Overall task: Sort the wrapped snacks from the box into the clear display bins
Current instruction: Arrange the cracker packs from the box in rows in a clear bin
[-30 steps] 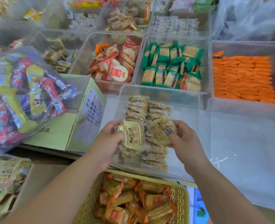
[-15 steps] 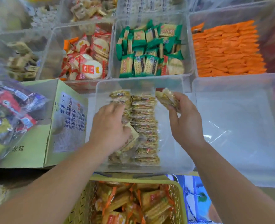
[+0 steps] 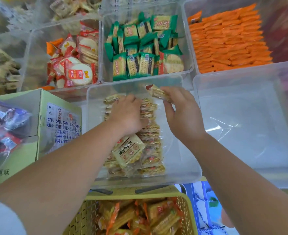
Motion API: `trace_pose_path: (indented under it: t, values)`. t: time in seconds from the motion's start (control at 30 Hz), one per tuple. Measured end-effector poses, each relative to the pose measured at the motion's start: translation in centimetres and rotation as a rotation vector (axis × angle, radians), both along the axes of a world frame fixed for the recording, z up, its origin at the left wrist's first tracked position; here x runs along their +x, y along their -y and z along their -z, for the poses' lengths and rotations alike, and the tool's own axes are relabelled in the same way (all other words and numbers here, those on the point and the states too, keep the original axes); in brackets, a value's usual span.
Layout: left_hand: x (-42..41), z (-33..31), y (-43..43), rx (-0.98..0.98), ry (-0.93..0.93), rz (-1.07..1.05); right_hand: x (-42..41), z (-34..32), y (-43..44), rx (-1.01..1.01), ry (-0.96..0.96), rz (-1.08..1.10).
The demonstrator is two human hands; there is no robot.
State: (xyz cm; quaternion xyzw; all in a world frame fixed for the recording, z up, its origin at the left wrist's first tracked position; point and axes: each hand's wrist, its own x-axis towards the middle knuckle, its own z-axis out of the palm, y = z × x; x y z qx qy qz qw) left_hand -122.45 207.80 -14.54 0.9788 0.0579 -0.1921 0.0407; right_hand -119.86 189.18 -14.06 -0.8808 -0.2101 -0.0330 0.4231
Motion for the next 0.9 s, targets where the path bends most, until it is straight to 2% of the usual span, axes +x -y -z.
trace_pose_path:
  t: [0.13, 0.4, 0.53, 0.63, 0.9]
  values:
    - [-0.9, 0.4, -0.1, -0.023, 0.017, 0.010, 3.3, -0.3, -2.7, -0.137, 0.046, -0.126]
    - [-2.2, -0.2, -0.3, -0.053, 0.018, 0.068, 5.2, 1.4, -7.8, -0.654, 0.130, -0.395]
    - [-3.3, -0.2, -0.1, 0.022, -0.053, 0.133, 5.2, 2.7, -8.7, -0.675, 0.085, -0.359]
    - [-3.9, -0.2, -0.4, 0.002, -0.079, 0.131, 5.3, 3.4, -8.7, -0.680, 0.072, -0.367]
    - [-6.3, -0.3, -0.7, -0.033, -0.014, 0.032, 5.6, 4.2, -8.3, -0.629, -0.047, -0.378]
